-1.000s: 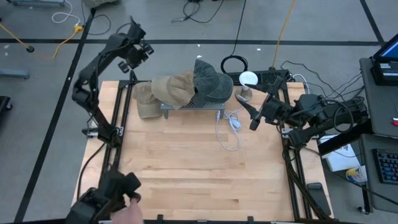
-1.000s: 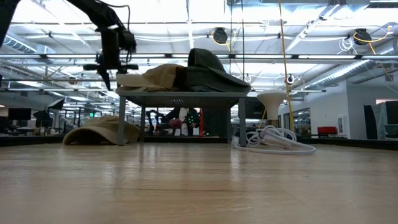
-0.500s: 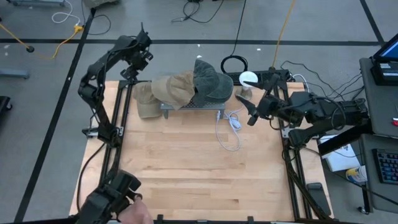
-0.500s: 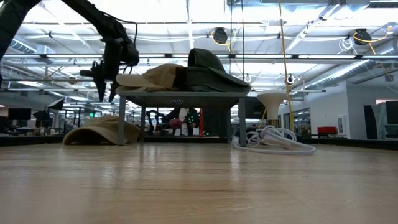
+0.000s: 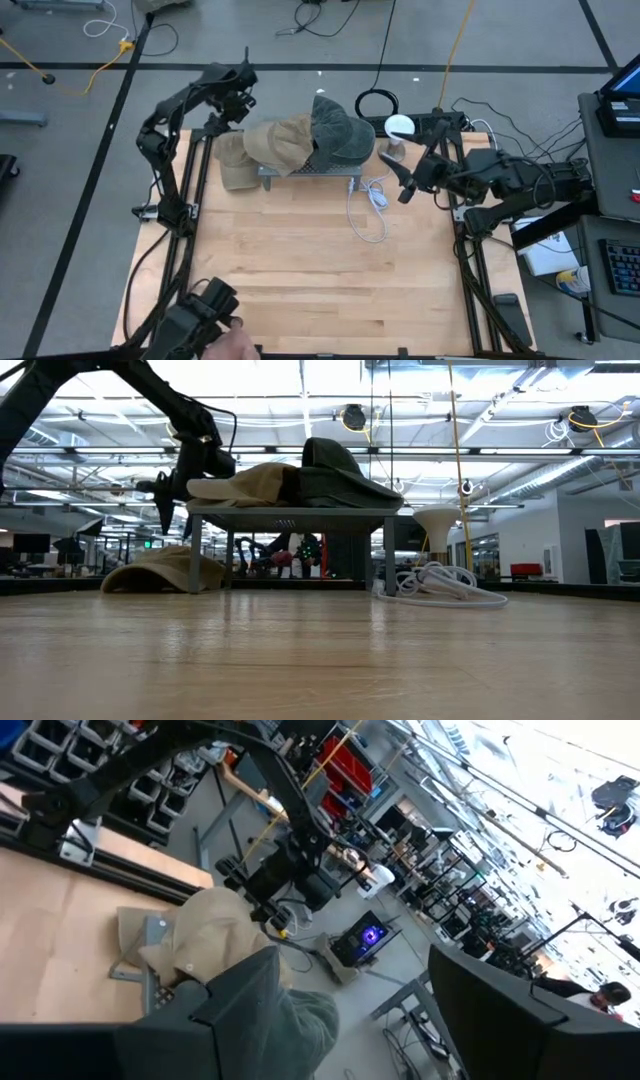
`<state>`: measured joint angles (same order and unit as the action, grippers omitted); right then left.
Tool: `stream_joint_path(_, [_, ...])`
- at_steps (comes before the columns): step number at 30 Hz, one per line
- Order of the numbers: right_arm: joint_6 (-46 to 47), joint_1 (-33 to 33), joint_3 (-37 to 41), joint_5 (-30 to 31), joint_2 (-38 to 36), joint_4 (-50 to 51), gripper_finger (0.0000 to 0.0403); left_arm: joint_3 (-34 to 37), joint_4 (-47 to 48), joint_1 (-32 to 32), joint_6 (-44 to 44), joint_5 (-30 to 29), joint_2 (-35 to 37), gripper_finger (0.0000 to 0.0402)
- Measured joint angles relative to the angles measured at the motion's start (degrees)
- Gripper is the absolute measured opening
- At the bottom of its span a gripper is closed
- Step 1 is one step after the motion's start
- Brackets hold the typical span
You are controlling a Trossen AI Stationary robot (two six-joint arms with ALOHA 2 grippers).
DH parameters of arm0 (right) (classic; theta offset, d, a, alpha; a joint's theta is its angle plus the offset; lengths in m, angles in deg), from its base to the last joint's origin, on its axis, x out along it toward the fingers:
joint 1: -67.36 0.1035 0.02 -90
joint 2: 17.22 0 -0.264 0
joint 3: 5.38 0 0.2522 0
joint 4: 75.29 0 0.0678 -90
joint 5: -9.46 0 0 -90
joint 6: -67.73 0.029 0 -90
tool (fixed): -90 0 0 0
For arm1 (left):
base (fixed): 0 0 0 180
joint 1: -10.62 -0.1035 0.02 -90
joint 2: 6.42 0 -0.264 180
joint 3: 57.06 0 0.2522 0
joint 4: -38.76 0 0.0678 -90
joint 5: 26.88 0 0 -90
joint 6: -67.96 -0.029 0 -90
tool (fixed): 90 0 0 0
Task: Pick & Place hat
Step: Stack the brown cap on the brown caps on the shelf
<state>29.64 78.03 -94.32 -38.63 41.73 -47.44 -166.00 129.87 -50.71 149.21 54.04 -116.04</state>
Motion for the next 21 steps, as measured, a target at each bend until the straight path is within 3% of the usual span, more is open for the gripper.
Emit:
stream_joint_path(12, [2.1, 0.02, 0.0, -0.15, 0.0, 2.12, 0.0251, 7.69, -2.0, 0.88, 7.76, 3.09, 0.07, 0.0235])
stream_joint_path(21, [1.23, 0.03, 0.0, -0.17, 0.0, 2.06, 0.0251, 11.41, -11.45, 1.21, 5.04, 4.07, 0.09, 0.0227])
